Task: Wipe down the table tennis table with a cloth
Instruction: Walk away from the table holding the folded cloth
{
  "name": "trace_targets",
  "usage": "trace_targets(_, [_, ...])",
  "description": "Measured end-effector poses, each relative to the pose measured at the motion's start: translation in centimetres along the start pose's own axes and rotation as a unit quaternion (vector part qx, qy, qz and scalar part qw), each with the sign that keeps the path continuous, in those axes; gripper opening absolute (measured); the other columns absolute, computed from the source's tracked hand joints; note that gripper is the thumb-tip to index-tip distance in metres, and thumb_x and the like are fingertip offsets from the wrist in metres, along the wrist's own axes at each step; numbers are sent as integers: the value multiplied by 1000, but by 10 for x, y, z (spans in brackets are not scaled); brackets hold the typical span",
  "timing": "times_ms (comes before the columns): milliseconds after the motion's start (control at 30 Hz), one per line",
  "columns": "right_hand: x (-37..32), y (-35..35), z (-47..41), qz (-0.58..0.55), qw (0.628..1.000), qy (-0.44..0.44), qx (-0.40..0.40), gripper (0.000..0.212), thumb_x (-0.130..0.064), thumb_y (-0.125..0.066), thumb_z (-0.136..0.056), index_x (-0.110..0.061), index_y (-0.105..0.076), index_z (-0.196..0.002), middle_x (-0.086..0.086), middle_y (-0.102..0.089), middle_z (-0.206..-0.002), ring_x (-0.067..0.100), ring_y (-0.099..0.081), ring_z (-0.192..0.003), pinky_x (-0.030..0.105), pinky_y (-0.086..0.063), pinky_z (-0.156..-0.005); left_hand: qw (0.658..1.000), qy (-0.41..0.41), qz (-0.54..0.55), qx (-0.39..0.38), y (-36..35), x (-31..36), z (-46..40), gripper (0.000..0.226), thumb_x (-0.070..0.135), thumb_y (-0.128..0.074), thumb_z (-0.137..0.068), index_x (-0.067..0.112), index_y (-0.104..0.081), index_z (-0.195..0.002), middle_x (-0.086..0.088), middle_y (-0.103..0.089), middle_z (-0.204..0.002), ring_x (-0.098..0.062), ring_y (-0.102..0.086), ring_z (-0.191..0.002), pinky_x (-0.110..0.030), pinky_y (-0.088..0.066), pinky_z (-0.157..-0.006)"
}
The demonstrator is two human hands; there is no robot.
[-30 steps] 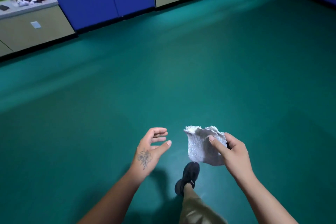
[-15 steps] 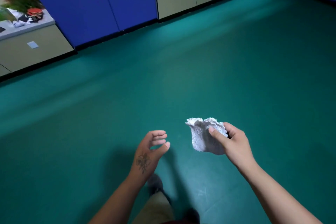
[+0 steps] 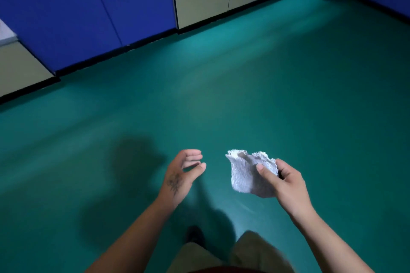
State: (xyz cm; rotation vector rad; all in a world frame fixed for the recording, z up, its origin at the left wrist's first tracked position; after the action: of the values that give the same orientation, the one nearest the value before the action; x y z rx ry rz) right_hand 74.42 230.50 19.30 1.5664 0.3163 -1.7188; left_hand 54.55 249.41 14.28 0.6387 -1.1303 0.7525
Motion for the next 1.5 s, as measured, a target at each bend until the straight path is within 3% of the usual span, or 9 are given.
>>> trace_targets(167, [-27,-3,-103,-8,1000,6,-1,59,-40,-81,-91,-11,-34,-69,-3,-29,-67,15,-28,-64,32,-21,-58,999,-15,-9,-27,-19,56,-113,37,29,-82,-81,24,-73,-116,8,-79,-116,-13,-74,-114,-27,-53,-103])
trace_targets(533, [-64,18,-399,-31,998,-2,-58,48,-22,-80,-96,-27,-50,-59,-11,-36,-61,12,-31,-58,26,-25,-54,1000,18,-19,2,-99,121,-364,45,27,-83,-72,19,-73,-115,4,-80,-115,-17,-75,-109,-25,-57,-93])
trace_targets(600, [-79,21,-447,-32,997,1,-66,49,-25,-81,-95,-30,-49,-58,-12,-36,-60,12,-32,-58,29,-26,-56,1000,8,-26,0,-111,140,-405,46,27,-84,-72,19,-72,-116,5,-79,-114,-17,-75,-108,-31,-58,-97])
trace_targets(767, [-124,14,-551,-40,996,8,-85,41,-44,-76,-84,-18,-49,-68,-7,-39,-63,14,-34,-60,32,-26,-60,1000,-8,-10,2,-132,187,-489,49,25,-85,-72,17,-71,-118,4,-78,-117,-16,-75,-108,-23,-58,-90])
trace_targets(900, [-154,-1,-625,-34,992,44,-110,40,-35,-77,-90,-29,-49,-63,-13,-36,-61,11,-32,-58,30,-26,-56,1000,-2,-3,8,-131,208,-564,50,24,-85,-70,17,-72,-117,1,-78,-118,-18,-75,-111,-32,-58,-98])
trace_targets(1000, [-167,-18,-695,-26,993,46,-105,48,-24,-79,-96,-31,-46,-62,-14,-33,-61,11,-30,-60,29,-25,-56,1000,-8,7,4,-126,221,-637,52,24,-85,-68,16,-71,-118,0,-78,-119,-16,-75,-110,-20,-57,-86])
trace_targets(1200, [-207,-58,-814,-21,998,17,-57,40,-43,-76,-83,-22,-47,-65,-10,-37,-63,13,-34,-62,31,-28,-58,1000,-11,21,-12,-100,255,-786,57,25,-88,-66,16,-70,-119,-4,-79,-119,-17,-75,-111,-19,-57,-90])
trace_targets(1367, [-258,-84,-898,-13,998,27,-62,30,-43,-74,-84,-30,-56,-65,-14,-41,-62,9,-38,-61,28,-31,-57,998,-22,-4,-54,-81,297,-894,76,47,-92,-55,20,-68,-121,-6,-77,-113,-16,-74,-110,-25,-58,-93])
trace_targets(1500, [-283,-95,-965,-30,997,29,-61,25,-43,-75,-85,-27,-62,-70,-15,-45,-62,10,-40,-62,30,-32,-59,997,-27,-21,-65,-80,330,-966,68,36,-94,-62,20,-68,-123,-1,-78,-112,-15,-73,-110,-30,-59,-94])
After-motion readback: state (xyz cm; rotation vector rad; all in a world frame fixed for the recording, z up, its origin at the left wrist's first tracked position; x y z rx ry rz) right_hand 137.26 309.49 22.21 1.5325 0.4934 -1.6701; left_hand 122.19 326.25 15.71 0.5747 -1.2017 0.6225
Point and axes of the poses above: each hand's wrist, its own z-axis away from the middle knuckle, its own y-axis out of the back of the hand, x = y × z, the point moved 1 cm from there along -z, towards the middle knuckle
